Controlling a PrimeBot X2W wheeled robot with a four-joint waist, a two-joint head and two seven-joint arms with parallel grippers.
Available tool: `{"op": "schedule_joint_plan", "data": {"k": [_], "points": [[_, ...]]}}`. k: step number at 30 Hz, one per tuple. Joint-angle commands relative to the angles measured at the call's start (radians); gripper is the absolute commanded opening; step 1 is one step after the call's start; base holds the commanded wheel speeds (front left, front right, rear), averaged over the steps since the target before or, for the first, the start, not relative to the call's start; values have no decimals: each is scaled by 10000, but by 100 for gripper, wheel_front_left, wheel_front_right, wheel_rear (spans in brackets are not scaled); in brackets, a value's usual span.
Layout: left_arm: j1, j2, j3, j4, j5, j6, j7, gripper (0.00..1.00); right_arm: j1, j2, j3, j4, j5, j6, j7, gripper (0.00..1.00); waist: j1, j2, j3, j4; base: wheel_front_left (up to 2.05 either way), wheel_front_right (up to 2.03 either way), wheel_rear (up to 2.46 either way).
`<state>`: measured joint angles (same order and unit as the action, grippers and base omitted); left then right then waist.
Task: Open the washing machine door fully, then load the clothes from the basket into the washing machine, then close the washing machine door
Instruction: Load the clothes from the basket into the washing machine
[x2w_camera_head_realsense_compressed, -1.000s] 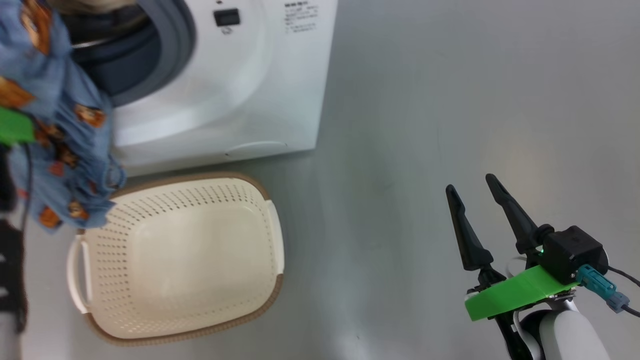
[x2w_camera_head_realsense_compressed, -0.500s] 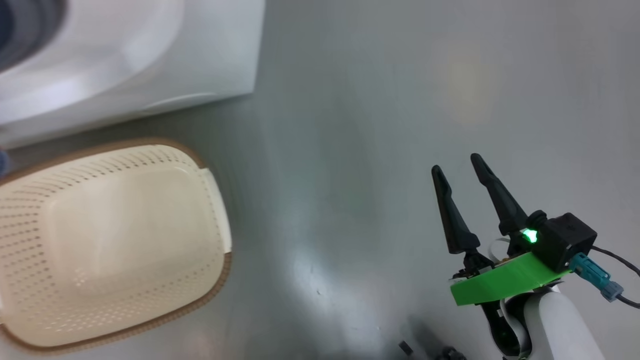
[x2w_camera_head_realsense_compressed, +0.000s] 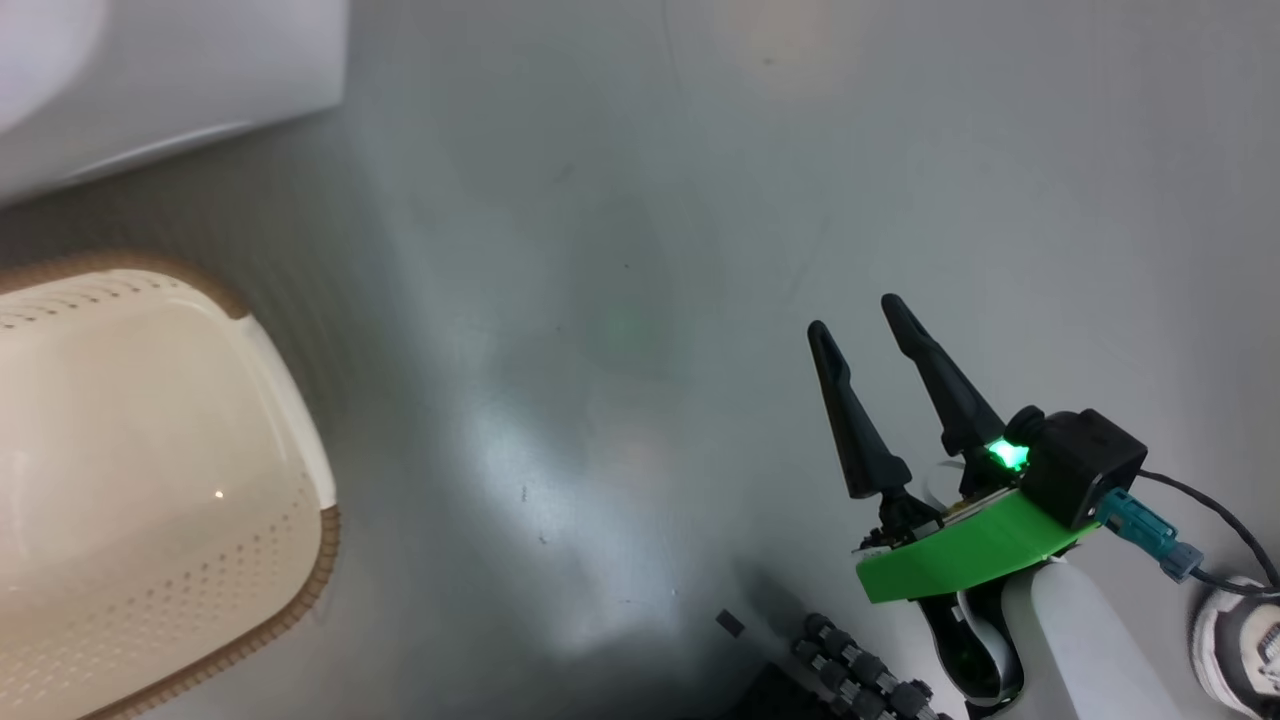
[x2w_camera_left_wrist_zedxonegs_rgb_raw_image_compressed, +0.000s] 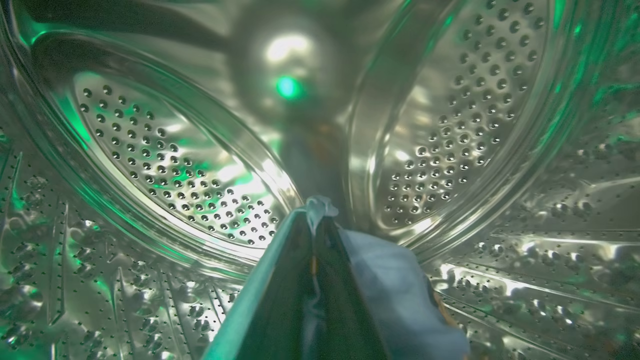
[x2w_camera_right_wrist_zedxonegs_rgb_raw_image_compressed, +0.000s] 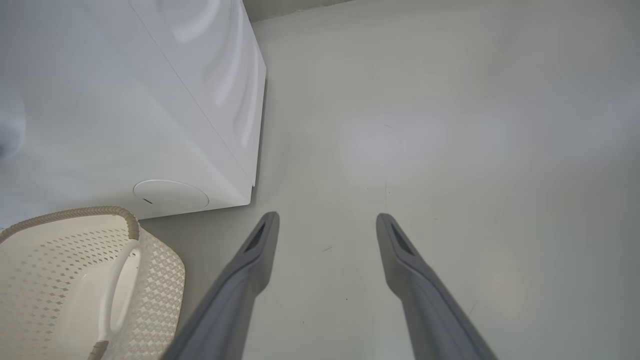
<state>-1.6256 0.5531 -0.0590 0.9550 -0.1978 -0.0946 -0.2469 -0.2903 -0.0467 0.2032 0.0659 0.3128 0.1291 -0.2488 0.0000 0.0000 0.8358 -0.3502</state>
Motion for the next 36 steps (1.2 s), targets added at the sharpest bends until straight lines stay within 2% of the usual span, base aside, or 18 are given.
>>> {"op": "schedule_joint_plan", "data": {"k": [1,10,18,19,20,36], "points": [[-444,643,-78,-134,146,-82,-58,0,71,-35,257,-120,165,16,-113,100,0,0,476,-427,0,0,0],[-2199,967,-436,442,298,-161,-69,0,-100,-35,397,-197,403,16,-127,100,0,0,720,-427,0,0,0],[-2085,779,-778,1249,230,-264,-120,0,-125,-35,350,-161,357,16,-128,100,0,0,564,-317,0,0,0],[-2052,765,-789,1358,192,-273,-123,33,-123,-35,326,-156,343,16,-128,100,0,0,538,-298,0,0,0],[-2028,759,-793,1442,164,-277,-126,98,-119,-35,306,-151,326,16,-129,100,0,0,516,-277,0,0,0],[-900,276,-1342,1900,-488,-356,-147,100,-219,-35,-65,-133,-186,16,-129,100,0,0,-203,452,0,0,0]]}}
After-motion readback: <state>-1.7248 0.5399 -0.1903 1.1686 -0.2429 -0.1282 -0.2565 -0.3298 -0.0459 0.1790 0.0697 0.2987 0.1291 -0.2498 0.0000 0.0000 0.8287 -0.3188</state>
